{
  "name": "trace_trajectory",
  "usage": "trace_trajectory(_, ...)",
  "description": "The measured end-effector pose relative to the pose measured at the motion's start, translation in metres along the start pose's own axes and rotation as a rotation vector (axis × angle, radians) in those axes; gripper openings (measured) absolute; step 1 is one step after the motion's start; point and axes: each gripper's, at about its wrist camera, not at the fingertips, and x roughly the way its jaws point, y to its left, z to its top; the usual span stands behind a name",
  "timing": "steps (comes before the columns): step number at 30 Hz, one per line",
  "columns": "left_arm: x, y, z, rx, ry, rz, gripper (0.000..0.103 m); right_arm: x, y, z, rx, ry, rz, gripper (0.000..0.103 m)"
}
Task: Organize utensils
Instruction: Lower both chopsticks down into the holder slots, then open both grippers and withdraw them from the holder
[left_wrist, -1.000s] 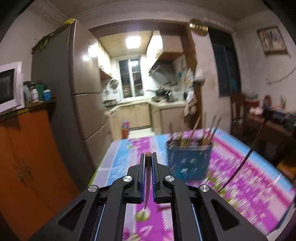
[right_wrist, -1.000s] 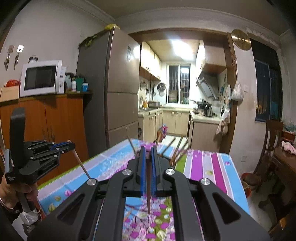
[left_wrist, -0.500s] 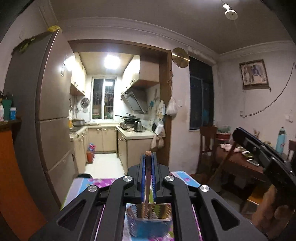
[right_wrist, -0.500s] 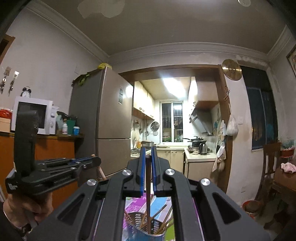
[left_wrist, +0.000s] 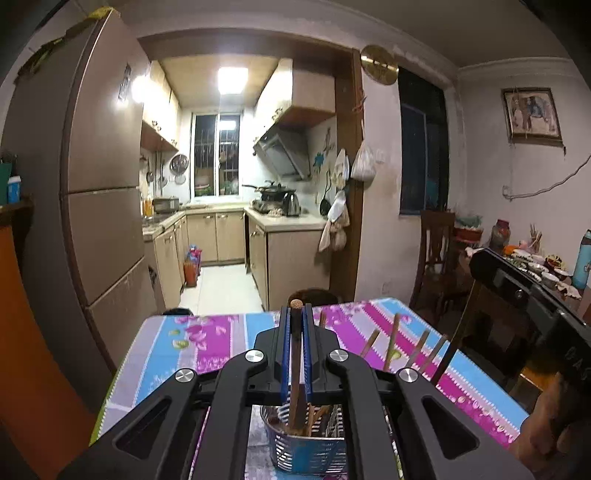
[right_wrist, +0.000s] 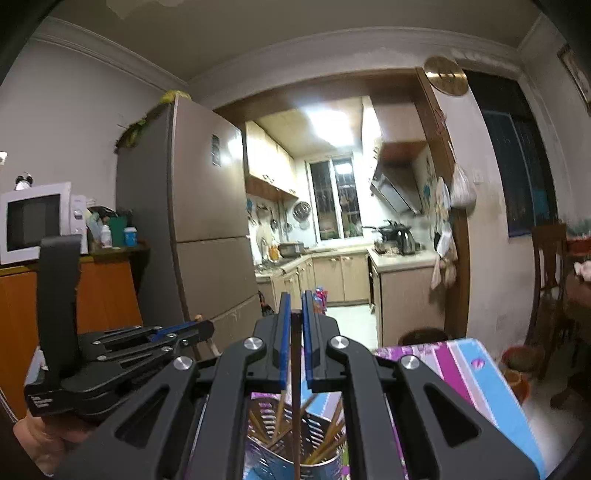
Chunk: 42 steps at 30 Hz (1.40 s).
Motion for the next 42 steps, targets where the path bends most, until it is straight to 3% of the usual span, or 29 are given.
trace_trajectory(4,0.005,0.000,-0.011,0.012,0.008,0.007,0.007,0.001,-0.001,0.004,0.034,0.005,0.008,0.005)
trace_trajectory(11,0.005,0.002,-0.011,0.011,-0.013,-0.002,0.007,-0.034,0.003,0.075,0.059,-0.198,0.035,0.005)
trace_trajectory(13,0.007,0.003,-0.014,0.003,-0.006,-0.002,0.007,-0.025,0.005,0.081,0.043,-0.204,0.018,0.005)
trace_trajectory(20,0.015,0.005,-0.021,-0.016,0.018,0.005,0.007,0.019,0.006,0.040,0.005,-0.135,-0.029,0.005)
trace_trajectory(26,0.015,0.001,-0.024,-0.002,0.018,0.014,0.008,0.034,-0.012,-0.008,0.098,-0.046,-0.043,0.005)
trace_trajectory(29,0.009,0.001,-0.020,-0.012,0.003,0.016,0.009,0.034,-0.018,-0.016,0.116,-0.023,-0.068,0.007)
trace_trajectory(33,-0.006,0.001,-0.013,-0.010,-0.036,0.034,0.019,0.018,-0.031,-0.011,0.132,-0.046,-0.113,0.019)
trace_trajectory(39,-0.056,0.009,0.016,-0.018,-0.153,0.065,0.032,-0.036,-0.045,0.022,0.103,-0.135,-0.151,0.021)
trace_trajectory(40,-0.066,0.011,0.021,-0.006,-0.175,0.077,0.032,-0.046,-0.045,0.027,0.079,-0.151,-0.157,0.025)
trace_trajectory(42,-0.087,0.012,0.028,0.012,-0.220,0.103,0.034,-0.073,-0.043,0.034,0.022,-0.186,-0.177,0.045)
